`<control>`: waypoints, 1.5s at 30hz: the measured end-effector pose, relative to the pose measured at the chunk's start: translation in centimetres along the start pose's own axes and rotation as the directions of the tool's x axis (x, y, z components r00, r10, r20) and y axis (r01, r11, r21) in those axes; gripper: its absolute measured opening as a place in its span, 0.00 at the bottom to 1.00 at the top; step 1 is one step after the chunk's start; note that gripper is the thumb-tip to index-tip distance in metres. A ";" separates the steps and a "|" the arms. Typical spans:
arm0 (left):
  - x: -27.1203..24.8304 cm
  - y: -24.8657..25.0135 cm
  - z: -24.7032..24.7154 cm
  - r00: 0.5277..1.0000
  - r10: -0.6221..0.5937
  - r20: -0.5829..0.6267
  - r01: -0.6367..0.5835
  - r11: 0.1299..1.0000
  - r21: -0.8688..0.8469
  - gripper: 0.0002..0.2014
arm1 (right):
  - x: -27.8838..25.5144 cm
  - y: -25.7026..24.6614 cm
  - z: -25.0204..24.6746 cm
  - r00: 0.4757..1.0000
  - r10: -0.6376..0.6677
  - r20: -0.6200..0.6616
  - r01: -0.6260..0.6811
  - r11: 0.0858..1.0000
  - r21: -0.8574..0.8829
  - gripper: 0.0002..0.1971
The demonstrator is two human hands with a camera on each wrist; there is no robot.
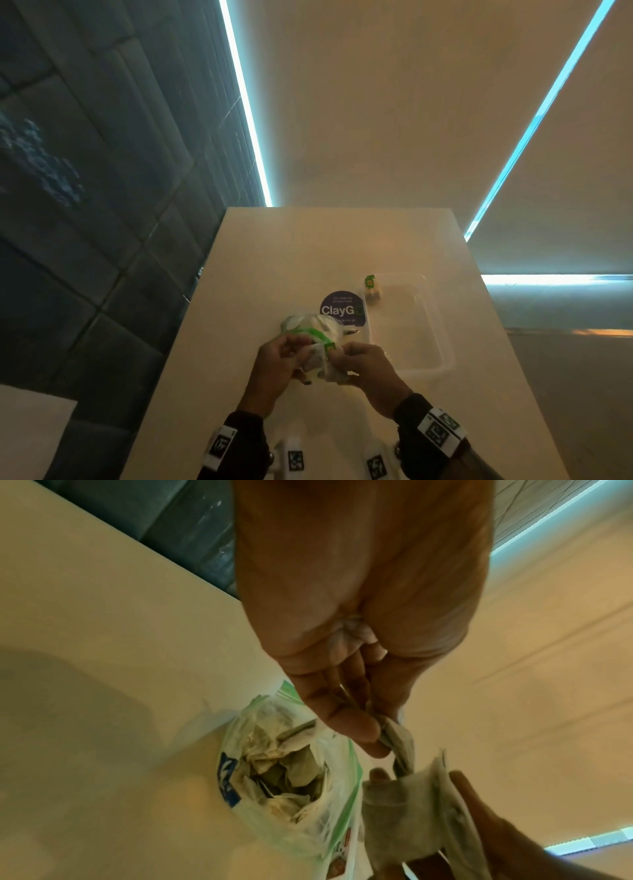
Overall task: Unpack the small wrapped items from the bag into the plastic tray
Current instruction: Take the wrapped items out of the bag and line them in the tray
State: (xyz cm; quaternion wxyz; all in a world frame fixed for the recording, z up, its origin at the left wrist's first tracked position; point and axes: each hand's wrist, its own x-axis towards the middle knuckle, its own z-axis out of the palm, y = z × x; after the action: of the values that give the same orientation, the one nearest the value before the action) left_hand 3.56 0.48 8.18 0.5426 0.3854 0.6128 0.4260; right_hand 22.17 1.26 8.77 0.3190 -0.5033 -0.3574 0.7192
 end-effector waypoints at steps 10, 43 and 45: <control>0.4 -0.6 0.5 0.998 0.030 -0.049 -0.022 0.988 0.156 0.11 | 0.3 0.1 -0.5 0.989 -0.034 -0.142 0.040 0.998 0.038 0.09; -1.3 2.0 2.4 0.960 -0.040 0.278 0.038 0.999 0.012 0.10 | 0.3 -1.4 -1.6 0.993 -0.106 -0.055 0.107 0.994 0.023 0.11; -1.4 2.2 2.5 0.959 -0.027 0.281 0.024 1.000 0.014 0.09 | 0.3 -1.2 -1.6 0.992 -0.108 -0.058 0.110 0.994 0.026 0.08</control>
State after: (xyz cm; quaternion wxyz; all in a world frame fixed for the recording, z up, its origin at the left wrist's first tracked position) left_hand 6.23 0.16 10.65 0.6277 0.4367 0.5368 0.3566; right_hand 23.74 2.51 9.25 0.3749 -0.4985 -0.3648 0.6913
